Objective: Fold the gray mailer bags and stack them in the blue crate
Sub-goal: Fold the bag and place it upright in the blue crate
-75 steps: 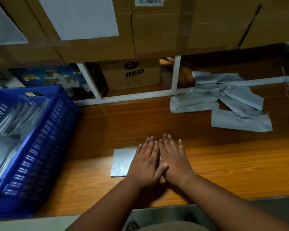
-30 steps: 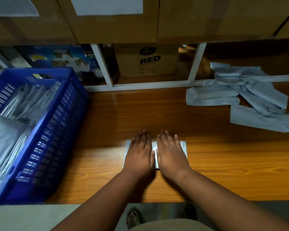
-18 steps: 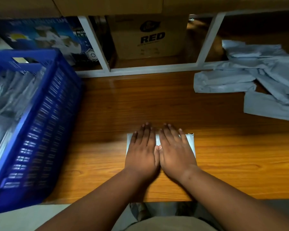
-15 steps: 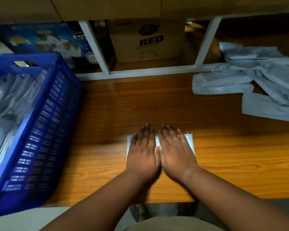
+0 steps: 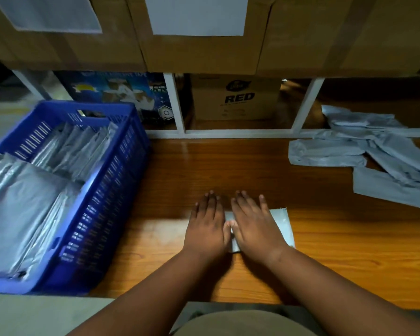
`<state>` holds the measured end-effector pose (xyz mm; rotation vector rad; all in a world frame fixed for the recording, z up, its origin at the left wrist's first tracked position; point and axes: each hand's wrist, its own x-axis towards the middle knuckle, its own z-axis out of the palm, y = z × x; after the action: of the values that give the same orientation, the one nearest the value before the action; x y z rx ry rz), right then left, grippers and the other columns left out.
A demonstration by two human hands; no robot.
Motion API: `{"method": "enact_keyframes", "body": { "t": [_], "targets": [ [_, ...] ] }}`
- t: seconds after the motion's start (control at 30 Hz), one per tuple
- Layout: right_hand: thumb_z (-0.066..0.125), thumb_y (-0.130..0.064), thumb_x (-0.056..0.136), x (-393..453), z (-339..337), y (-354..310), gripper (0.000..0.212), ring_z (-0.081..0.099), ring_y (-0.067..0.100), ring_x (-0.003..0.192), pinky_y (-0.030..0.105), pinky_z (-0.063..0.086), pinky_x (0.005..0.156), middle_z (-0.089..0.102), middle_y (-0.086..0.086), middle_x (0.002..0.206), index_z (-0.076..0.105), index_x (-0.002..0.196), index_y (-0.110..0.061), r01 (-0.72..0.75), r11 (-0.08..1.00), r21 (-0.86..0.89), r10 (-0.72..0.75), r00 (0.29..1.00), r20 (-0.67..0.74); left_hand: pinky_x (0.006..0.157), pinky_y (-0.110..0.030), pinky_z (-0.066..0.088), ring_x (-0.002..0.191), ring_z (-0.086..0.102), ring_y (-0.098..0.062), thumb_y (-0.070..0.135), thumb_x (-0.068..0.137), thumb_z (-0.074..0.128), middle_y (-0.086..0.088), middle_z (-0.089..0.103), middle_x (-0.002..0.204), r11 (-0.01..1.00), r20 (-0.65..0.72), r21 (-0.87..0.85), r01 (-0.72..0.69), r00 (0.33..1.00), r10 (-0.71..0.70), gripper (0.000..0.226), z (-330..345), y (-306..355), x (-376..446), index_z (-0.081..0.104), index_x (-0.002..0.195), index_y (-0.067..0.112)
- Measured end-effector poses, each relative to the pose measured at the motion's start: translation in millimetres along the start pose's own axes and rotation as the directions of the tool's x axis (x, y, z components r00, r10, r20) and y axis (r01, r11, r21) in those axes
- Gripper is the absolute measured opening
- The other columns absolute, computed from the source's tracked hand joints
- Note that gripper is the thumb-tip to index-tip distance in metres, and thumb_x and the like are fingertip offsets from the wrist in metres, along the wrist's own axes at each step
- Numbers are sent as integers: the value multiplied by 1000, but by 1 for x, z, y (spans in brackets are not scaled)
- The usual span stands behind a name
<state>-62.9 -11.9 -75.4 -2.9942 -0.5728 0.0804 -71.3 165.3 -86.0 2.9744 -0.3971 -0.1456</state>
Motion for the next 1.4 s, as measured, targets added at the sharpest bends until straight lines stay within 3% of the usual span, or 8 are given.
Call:
{"method": "enact_keyframes", "body": {
  "t": [0.23,0.5,0.97,1.07,1.13,1.23,1.33,1.4],
  "targets": [
    [28,-47,104,6,23,-13,71,18,27,163,60,12,131,29,9,174,29,168,-16,33,997,-68,-28,996,83,132,-50,4,165,-6,-25,52,108,15,-9,-2,178,997,69,8,-79,994,79,73,17,-21,-6,1,171,17],
    [35,-48,104,9,29,-13,74,14,31,164,60,13,129,22,13,175,25,169,-15,21,996,-84,-15,998,68,129,-57,11,164,4,-32,48,106,28,-13,9,177,996,56,17,-91,994,90,76,22,-21,-3,8,170,14],
    [38,-50,102,10,19,-14,74,16,30,163,56,15,130,24,11,175,29,168,-17,-1,1000,-11,2,996,92,130,-56,5,165,-4,-27,51,107,25,-10,2,178,995,37,17,-95,995,94,76,19,-20,-5,4,171,16],
    [29,-59,101,8,11,-5,80,9,26,164,49,4,133,18,7,177,19,171,-20,62,995,76,-72,989,133,130,-55,6,165,-2,-28,52,104,26,-10,1,178,997,81,12,-80,994,78,79,14,-22,-4,4,171,17],
    [34,-69,99,7,-4,10,90,11,27,163,43,0,131,18,7,177,13,171,-21,158,982,101,-175,965,196,128,-54,16,162,14,-32,53,97,34,-12,16,176,997,88,26,-74,994,72,83,4,-20,1,15,170,17],
    [49,-86,88,3,-33,34,112,20,28,160,52,10,131,19,5,174,6,171,-24,263,965,3,-250,913,322,114,-50,37,141,43,-33,57,87,47,-7,45,156,995,84,30,-96,992,93,82,-17,-12,7,33,160,24],
    [69,-83,78,0,-52,47,125,32,30,151,51,29,125,29,4,166,8,170,-25,259,965,-48,-222,897,381,112,-51,38,134,46,-32,62,85,57,-3,48,148,984,157,50,-171,974,161,83,-28,0,13,33,157,28],
    [78,-76,75,1,-56,49,121,40,28,139,46,41,116,39,3,156,19,167,-24,259,965,-38,-227,901,369,114,-53,36,136,44,-32,65,83,64,-3,47,149,986,199,51,-159,969,146,89,-34,7,18,32,157,29]
  ]
}}
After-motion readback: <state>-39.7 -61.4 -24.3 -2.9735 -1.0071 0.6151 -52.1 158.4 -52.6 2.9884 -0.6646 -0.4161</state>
